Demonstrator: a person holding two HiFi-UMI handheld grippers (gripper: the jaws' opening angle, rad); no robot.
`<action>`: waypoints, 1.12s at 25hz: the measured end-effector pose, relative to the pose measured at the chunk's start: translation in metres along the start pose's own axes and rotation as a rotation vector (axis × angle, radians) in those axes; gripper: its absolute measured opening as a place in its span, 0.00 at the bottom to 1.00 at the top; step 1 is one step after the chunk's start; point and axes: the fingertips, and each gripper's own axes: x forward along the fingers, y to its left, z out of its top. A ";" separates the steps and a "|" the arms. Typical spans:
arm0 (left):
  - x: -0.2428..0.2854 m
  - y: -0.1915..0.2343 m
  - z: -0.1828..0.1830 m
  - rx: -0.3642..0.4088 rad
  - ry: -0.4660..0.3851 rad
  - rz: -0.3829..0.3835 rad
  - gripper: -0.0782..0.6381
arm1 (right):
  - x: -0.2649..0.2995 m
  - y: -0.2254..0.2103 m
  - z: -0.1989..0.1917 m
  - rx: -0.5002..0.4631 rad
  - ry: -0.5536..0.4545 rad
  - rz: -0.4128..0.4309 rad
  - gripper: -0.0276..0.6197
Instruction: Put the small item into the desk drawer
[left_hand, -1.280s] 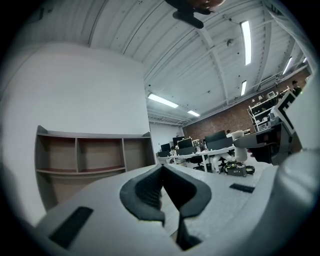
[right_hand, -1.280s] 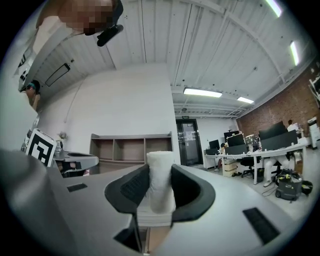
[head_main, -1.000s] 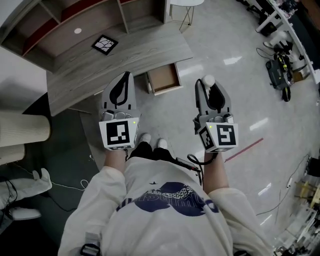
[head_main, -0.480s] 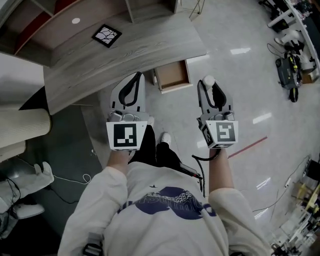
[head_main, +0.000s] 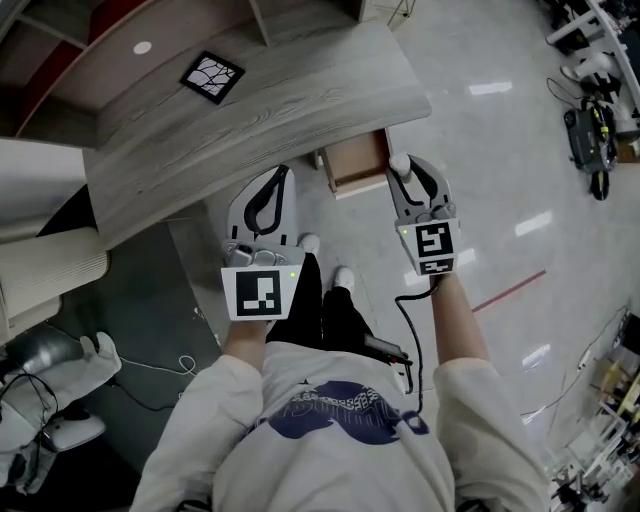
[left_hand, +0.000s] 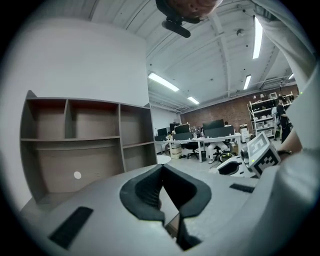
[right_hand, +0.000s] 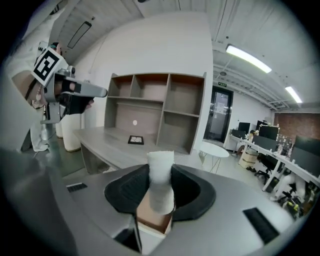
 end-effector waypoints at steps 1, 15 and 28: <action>0.003 0.002 -0.005 -0.015 0.007 0.004 0.12 | 0.010 0.002 -0.009 -0.015 0.022 0.019 0.24; 0.026 0.001 -0.055 -0.085 0.067 0.037 0.12 | 0.104 0.038 -0.107 -0.396 0.255 0.302 0.24; 0.040 0.005 -0.109 -0.117 0.151 0.062 0.12 | 0.151 0.076 -0.204 -0.733 0.420 0.556 0.24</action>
